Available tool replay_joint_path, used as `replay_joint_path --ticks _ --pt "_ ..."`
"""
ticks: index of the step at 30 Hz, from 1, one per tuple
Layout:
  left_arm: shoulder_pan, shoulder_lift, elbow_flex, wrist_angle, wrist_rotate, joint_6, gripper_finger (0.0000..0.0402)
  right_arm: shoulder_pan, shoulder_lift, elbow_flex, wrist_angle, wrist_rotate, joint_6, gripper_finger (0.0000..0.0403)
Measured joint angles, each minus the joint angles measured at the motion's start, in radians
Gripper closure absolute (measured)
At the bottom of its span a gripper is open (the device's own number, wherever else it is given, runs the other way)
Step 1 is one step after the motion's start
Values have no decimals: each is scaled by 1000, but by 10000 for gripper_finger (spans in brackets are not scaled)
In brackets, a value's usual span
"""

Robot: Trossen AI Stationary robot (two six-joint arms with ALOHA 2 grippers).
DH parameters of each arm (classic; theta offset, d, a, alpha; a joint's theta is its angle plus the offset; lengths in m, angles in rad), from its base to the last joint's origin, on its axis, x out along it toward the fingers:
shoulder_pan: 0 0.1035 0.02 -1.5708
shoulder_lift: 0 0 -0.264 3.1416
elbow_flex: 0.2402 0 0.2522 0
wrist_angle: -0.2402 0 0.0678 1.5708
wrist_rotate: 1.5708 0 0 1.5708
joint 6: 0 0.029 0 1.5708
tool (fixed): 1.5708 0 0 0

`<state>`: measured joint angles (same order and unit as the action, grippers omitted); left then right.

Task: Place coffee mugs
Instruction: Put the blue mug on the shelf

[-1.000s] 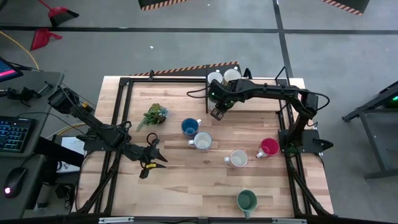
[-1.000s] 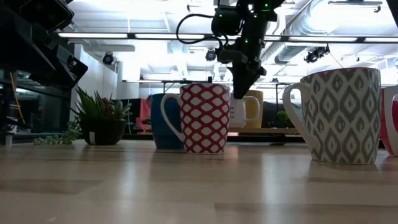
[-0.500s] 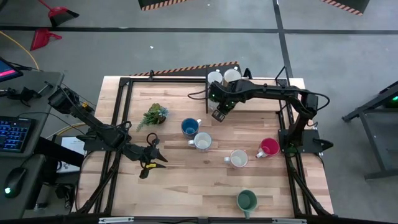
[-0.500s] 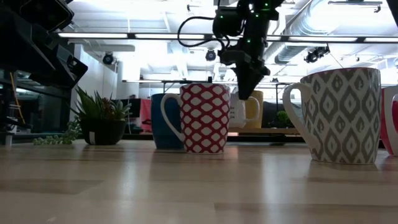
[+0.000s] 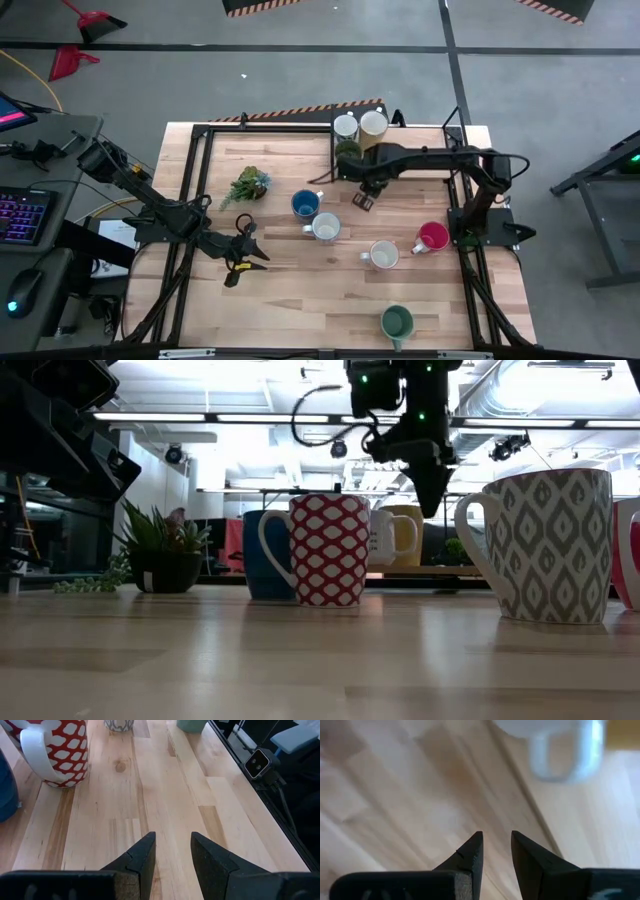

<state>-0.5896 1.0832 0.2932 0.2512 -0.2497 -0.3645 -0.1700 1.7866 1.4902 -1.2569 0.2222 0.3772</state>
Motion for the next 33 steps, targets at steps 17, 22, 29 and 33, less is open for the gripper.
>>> replay_joint_path --ticks 17,22,29,33 --pt "0 0 0 0 0 0 289 154 0 0 460 -33 -197 322" --pt "0 0 0 0 0 0 289 126 2 0 566 -91 -249 322" --pt "0 0 0 1 0 0 289 93 24 18 636 -179 -298 322" --pt "0 0 0 8 0 0 289 75 73 112 612 -179 -353 322"
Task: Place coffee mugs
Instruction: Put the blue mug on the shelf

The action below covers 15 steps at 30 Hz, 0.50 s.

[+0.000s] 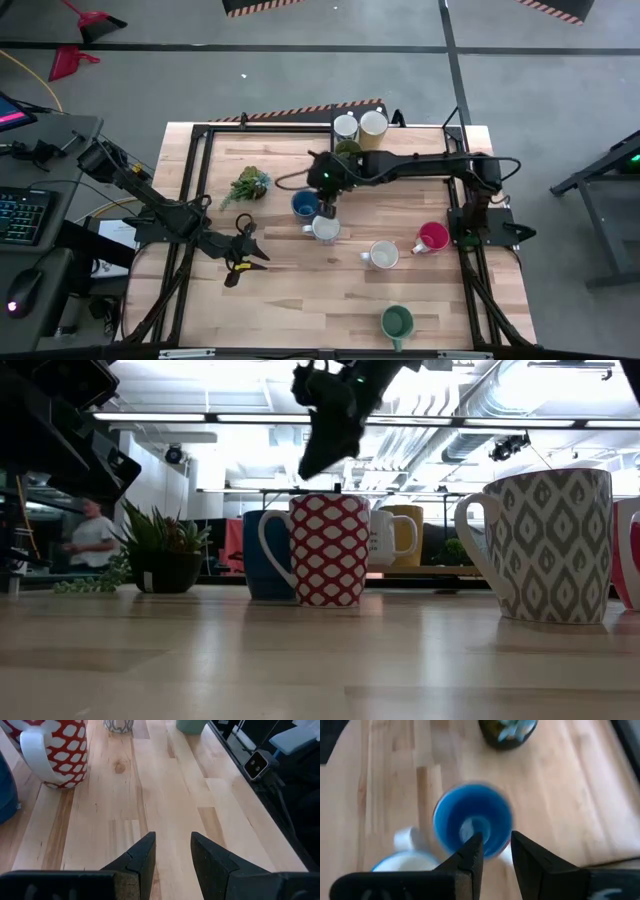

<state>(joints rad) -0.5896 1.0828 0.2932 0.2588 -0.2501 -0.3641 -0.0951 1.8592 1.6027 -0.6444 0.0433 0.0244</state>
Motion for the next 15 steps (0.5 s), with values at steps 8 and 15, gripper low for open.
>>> replay_joint_path --ticks 8,15 --pt "0 0 0 1 0 -20 289 -16 190 373 -316 8 -86 322" --pt "0 0 0 -5 0 -19 289 -6 304 515 -469 9 -106 322"
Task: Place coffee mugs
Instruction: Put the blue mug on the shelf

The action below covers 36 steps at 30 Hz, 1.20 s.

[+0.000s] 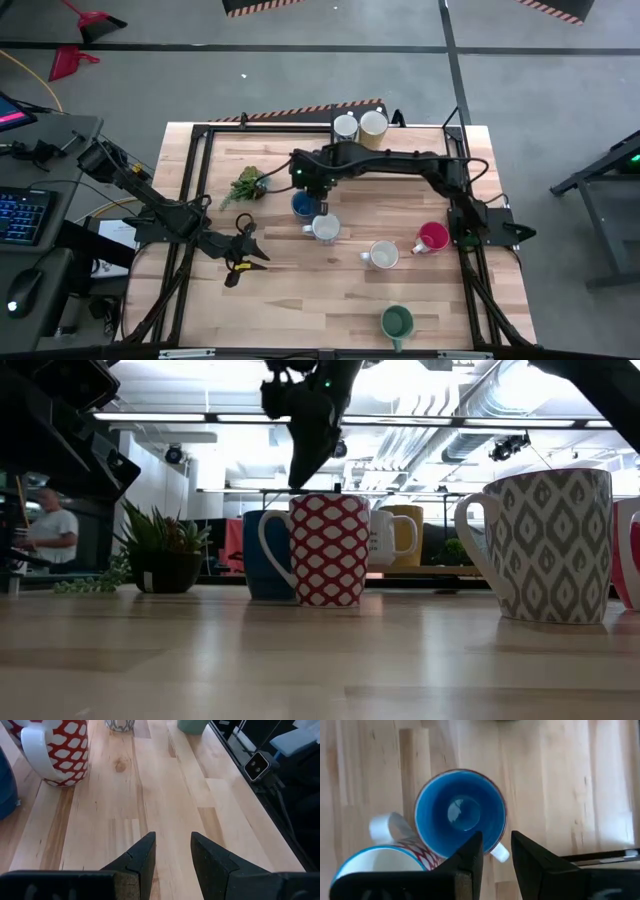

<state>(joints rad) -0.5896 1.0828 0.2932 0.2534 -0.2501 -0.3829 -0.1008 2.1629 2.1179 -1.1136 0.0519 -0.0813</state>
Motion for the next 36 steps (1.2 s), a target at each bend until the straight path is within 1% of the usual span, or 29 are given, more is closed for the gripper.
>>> replay_joint_path --ticks 5,11,15,18,26,29,36 --pt "0 0 0 -3 0 0 289 21 31 -6 1 -2 -50 322" --pt "0 0 0 -11 0 1 289 53 33 -23 36 -2 -57 322" --pt "0 0 0 -15 0 1 289 59 33 -23 41 31 -61 322" --pt "0 0 0 -19 0 1 289 40 33 -23 42 56 -71 322" --pt "0 0 0 -19 0 1 289 -16 33 -24 62 30 -84 322" --pt "0 0 0 -20 0 1 289 -22 33 -24 76 -4 -82 322" --pt "0 0 0 -24 0 1 289 -20 53 -25 96 -4 -98 322"
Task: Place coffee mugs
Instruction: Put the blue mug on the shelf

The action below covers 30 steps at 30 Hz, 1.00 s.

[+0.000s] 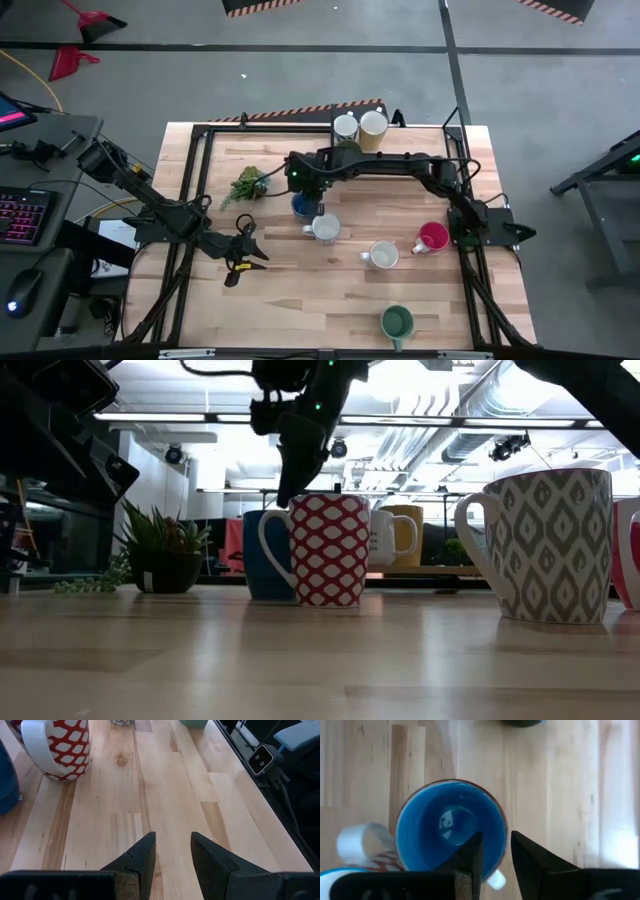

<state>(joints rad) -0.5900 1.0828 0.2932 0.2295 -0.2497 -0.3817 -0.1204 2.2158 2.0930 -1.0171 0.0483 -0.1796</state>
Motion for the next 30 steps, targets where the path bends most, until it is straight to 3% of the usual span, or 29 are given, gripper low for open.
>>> replay_joint_path --ticks 20,30 --pt "0 0 0 -8 0 0 289 -17 27 0 3 -10 -4 322" --pt "0 0 0 -8 0 0 289 -18 103 -1 2 -20 -4 322"
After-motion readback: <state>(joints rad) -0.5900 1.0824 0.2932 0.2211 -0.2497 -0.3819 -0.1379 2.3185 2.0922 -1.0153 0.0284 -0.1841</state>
